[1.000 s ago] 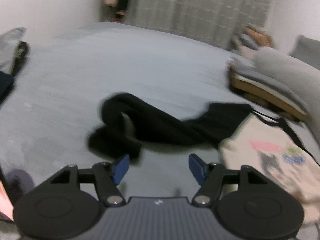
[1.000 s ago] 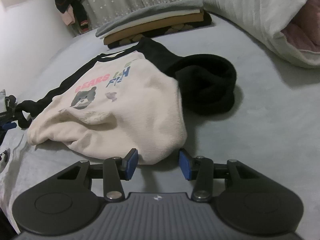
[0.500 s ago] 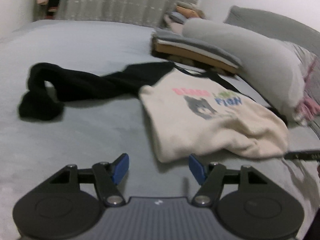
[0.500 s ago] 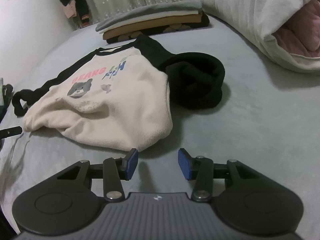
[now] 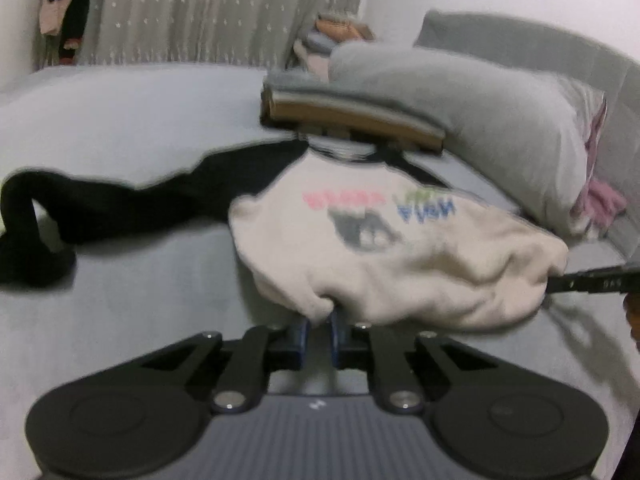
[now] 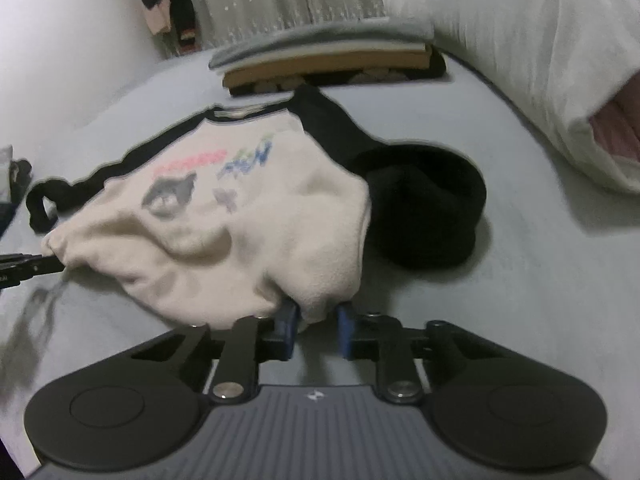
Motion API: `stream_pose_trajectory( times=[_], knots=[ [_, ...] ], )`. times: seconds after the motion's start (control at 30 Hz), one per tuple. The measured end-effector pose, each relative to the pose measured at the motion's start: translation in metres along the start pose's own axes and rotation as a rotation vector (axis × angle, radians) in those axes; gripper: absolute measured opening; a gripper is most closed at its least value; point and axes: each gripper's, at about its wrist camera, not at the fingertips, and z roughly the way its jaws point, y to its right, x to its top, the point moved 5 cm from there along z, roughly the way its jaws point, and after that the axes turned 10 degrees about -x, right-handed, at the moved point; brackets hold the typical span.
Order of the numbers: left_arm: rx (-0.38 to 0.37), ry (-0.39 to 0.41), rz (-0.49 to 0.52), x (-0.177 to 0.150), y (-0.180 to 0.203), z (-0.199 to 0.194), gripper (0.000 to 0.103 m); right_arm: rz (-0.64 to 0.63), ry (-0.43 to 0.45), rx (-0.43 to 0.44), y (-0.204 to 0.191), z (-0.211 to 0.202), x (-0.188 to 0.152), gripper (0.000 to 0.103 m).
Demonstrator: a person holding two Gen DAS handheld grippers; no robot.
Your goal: Fold clothes
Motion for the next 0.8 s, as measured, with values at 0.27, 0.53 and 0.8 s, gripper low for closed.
stream_pose_trajectory(
  times=[0.27, 0.53, 0.8],
  knots=[
    [0.022, 0.068, -0.054, 0.049, -0.015, 0.012, 0.001, 0.029, 0.080, 0.002, -0.007, 0.005, 0.061, 0.015],
    [0.066, 0.011, -0.117, 0.064, -0.040, 0.068, 0.001, 0.063, 0.060, -0.037, -0.011, 0.050, 0.106, 0.014],
    [0.153, -0.014, -0.163, 0.070, -0.064, 0.104, 0.000, 0.142, -0.004, -0.090, 0.000, 0.107, 0.128, 0.008]
  ],
)
